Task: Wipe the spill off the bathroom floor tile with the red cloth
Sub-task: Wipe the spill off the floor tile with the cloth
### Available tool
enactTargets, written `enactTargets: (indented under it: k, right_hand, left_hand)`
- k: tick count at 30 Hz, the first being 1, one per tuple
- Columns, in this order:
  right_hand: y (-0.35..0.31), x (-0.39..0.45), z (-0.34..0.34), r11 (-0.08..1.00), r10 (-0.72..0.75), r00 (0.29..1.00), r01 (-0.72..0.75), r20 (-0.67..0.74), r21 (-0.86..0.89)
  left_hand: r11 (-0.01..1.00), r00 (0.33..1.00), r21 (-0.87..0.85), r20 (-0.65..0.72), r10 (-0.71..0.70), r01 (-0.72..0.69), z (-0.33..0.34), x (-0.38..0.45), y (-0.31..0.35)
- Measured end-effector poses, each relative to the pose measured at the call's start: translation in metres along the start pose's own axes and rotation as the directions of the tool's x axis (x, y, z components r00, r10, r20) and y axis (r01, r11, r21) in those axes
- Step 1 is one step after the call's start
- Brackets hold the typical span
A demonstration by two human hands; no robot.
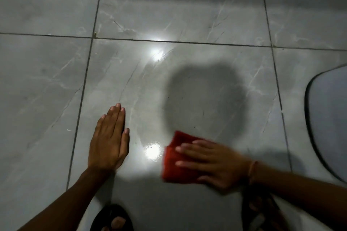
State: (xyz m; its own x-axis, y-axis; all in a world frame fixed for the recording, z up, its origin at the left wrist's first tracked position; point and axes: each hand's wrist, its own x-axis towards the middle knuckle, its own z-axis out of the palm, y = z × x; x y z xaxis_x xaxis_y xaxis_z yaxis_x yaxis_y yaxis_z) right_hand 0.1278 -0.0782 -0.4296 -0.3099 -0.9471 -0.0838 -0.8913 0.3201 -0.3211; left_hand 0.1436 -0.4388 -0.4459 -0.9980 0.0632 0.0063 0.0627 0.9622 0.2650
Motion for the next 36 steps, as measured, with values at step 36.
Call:
enactTargets:
  k: [36]
  right_hand:
    - [-0.055, 0.028, 0.026, 0.967, -0.216, 0.976, 0.211, 0.019, 0.145]
  left_hand:
    - [0.958, 0.954, -0.057, -0.095, -0.286, 0.281, -0.002, -0.002, 0.0]
